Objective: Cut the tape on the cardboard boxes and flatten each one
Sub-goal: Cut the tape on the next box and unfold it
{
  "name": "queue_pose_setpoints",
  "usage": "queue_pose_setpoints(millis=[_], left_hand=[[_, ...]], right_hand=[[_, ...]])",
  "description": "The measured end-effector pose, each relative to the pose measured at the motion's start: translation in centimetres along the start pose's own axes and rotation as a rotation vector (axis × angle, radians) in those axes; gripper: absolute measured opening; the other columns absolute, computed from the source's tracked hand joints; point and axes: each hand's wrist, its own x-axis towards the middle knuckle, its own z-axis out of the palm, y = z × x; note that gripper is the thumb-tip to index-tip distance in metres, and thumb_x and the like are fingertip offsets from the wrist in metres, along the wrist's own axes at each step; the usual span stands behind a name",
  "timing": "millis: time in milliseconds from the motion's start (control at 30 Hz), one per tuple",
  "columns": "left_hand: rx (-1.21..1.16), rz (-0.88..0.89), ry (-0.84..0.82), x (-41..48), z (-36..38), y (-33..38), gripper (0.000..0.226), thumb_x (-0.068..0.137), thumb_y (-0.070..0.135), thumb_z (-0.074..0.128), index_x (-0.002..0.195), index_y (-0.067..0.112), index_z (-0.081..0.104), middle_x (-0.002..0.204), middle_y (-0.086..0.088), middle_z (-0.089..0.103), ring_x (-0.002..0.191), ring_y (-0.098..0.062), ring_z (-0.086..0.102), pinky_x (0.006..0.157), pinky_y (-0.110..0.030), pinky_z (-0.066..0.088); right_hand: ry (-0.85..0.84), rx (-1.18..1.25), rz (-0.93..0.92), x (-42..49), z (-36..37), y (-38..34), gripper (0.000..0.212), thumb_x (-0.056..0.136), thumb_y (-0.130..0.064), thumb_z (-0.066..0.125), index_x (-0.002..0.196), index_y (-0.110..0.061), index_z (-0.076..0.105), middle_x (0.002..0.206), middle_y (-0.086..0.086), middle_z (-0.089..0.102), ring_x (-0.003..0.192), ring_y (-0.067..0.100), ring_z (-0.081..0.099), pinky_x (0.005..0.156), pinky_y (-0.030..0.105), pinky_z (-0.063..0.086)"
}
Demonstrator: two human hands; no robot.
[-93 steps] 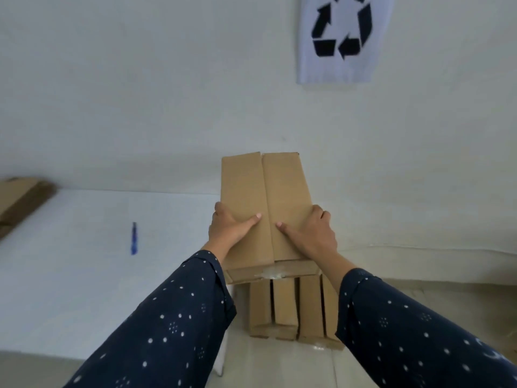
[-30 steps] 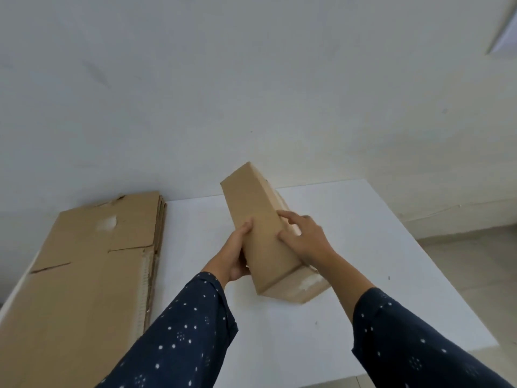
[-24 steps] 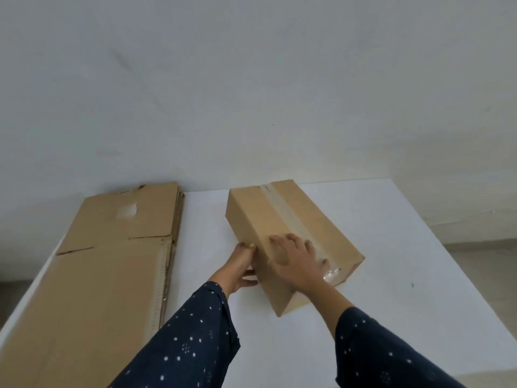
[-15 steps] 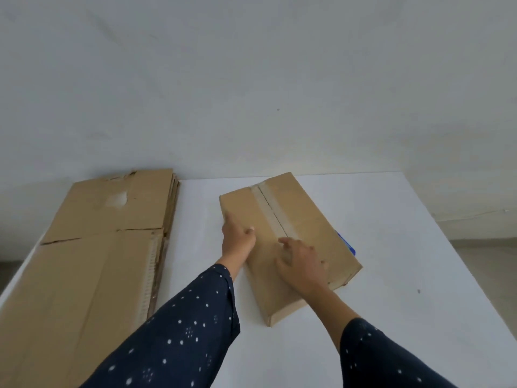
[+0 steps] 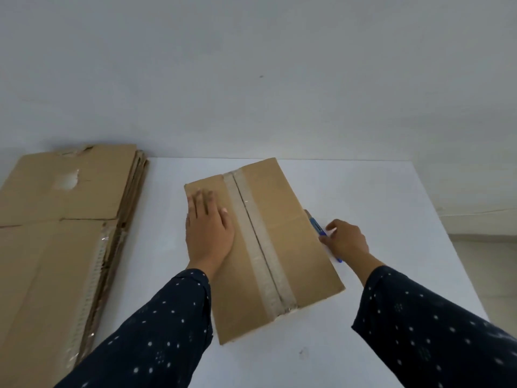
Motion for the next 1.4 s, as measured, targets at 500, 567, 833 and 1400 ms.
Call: queue_pose_setpoints(millis=[500, 567, 833, 1400], left_hand=[[-0.055, -0.019, -0.021, 0.0, 0.1, -0.2, 0.056, 0.107, 0.030, 0.034, 0.159, 0.014, 0.021, 0.168, -0.002, 0.009, 0.154, -0.017, -0.006, 0.119, -0.039, 0.025], [-0.065, -0.031, -0.024, 0.1, 0.1, -0.1, 0.056, 0.106, 0.030, 0.034, 0.158, 0.015, 0.022, 0.168, -0.001, 0.009, 0.154, -0.016, -0.006, 0.118, -0.040, 0.027], [-0.089, -0.017, -0.022, 0.2, 0.2, -0.3, 0.055, 0.106, 0.030, 0.035, 0.157, 0.014, 0.024, 0.168, -0.004, 0.011, 0.155, -0.019, -0.005, 0.120, -0.036, 0.021], [-0.081, 0.001, -0.050, 0.5, 0.8, -0.5, 0.056, 0.106, 0.029, 0.029, 0.156, 0.007, 0.025, 0.167, -0.008, 0.011, 0.155, -0.025, -0.005, 0.124, -0.044, 0.018]], right_hand=[[0.179, 0.069, -0.571, -1.6, -6.7, -14.7, 0.029, 0.099, -0.022, 0.040, 0.117, -0.025, 0.063, 0.092, 0.001, 0.064, 0.075, 0.021, 0.058, 0.062, 0.028, 0.040], [0.115, -0.034, -0.615, -3.3, -5.8, -16.8, 0.037, 0.097, -0.020, 0.037, 0.118, -0.030, 0.065, 0.101, -0.002, 0.062, 0.087, 0.023, 0.058, 0.070, 0.030, 0.041], [0.155, -0.167, -0.567, -5.0, -2.0, -17.8, 0.033, 0.089, -0.004, 0.041, 0.111, -0.018, 0.061, 0.088, 0.002, 0.060, 0.069, 0.022, 0.052, 0.053, 0.028, 0.040], [0.045, -0.532, -0.529, -10.2, -1.1, -18.2, 0.020, 0.092, -0.007, 0.047, 0.103, -0.011, 0.064, 0.076, 0.002, 0.051, 0.059, 0.016, 0.047, 0.052, 0.028, 0.040]])
